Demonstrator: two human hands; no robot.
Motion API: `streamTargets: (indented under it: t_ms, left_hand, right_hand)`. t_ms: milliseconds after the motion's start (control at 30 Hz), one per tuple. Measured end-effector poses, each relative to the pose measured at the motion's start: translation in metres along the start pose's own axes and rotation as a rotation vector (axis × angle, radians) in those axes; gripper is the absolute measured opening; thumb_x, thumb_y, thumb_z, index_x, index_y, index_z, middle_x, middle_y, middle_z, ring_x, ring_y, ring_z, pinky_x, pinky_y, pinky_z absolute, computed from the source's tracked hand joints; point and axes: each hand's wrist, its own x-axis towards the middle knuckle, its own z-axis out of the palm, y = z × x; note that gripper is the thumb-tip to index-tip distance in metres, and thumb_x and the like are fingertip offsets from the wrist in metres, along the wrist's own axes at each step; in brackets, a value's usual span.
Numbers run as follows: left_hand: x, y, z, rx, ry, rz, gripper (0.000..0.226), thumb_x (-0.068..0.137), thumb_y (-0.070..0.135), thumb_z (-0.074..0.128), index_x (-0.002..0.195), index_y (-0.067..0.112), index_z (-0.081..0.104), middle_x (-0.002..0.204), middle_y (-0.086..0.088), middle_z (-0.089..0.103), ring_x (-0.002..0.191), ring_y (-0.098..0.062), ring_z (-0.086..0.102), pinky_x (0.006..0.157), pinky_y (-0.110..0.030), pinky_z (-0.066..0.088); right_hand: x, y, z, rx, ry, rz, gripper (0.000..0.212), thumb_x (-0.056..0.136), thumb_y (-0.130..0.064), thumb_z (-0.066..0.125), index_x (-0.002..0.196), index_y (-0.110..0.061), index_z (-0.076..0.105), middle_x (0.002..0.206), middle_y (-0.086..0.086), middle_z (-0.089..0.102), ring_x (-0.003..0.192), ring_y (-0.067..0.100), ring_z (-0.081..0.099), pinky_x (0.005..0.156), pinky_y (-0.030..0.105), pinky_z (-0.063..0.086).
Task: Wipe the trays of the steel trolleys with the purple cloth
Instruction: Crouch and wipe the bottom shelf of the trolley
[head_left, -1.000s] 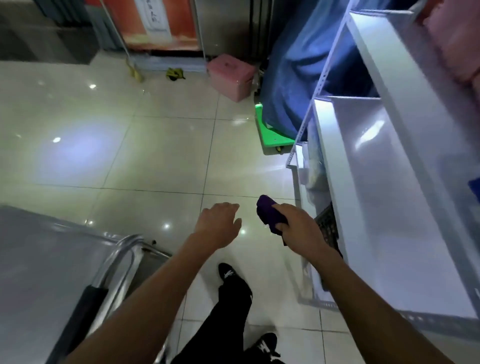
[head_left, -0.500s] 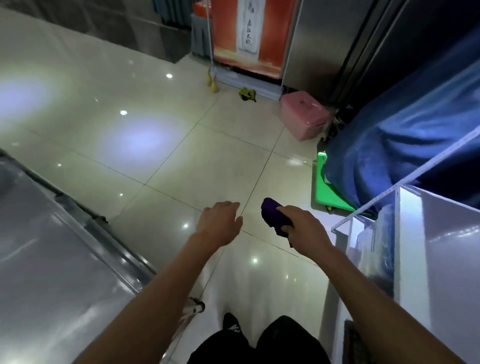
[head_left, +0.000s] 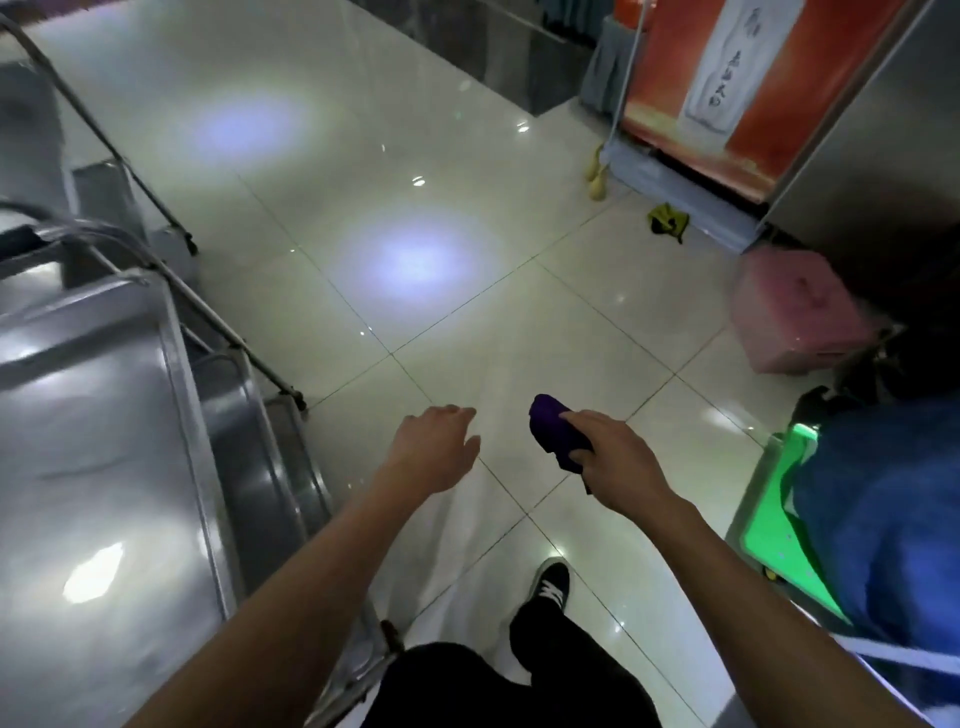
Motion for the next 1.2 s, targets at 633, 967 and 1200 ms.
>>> streamTargets:
  t_ms: [633, 967, 1200]
  left_hand:
    - [0.064, -0.184, 0.000, -0.522, 0.059, -0.758, 0.046, 0.102, 0.039, 0.044, 0.141, 0.017, 0.050, 0.137, -0.010, 0.058, 0.121, -0.029, 0.057, 0.100, -0.044, 0.049]
    - [0.074, -0.206, 0.017, -0.763, 0.067, -1.161, 0.048, 0.101, 0.040, 0.042, 0.145, 0.019, 0.049, 0.143, -0.011, 0.055, 0.127, -0.031, 0.054, 0.107, -0.043, 0.043]
    - [0.104, -0.145, 0.036, -0.978, 0.084, -1.548, 0.047, 0.100, 0.040, 0.044, 0.141, 0.019, 0.050, 0.140, -0.012, 0.056, 0.123, -0.033, 0.056, 0.101, -0.041, 0.046]
  right_hand:
    - [0.303, -0.179, 0.072, -0.379, -0.592, -0.623, 0.051, 0.094, -0.013, 0.058, 0.143, -0.026, 0.049, 0.140, -0.007, 0.054, 0.119, 0.023, 0.056, 0.095, 0.042, 0.048]
    - [0.403, -0.240, 0.116, -0.528, -0.836, -0.892, 0.052, 0.093, -0.011, 0.059, 0.142, -0.024, 0.050, 0.139, -0.005, 0.055, 0.114, 0.023, 0.058, 0.094, 0.040, 0.049]
    - [0.458, -0.260, 0.161, -0.602, -1.064, -1.154, 0.051, 0.092, -0.011, 0.060, 0.140, -0.025, 0.053, 0.137, -0.006, 0.057, 0.113, 0.021, 0.058, 0.096, 0.039, 0.049]
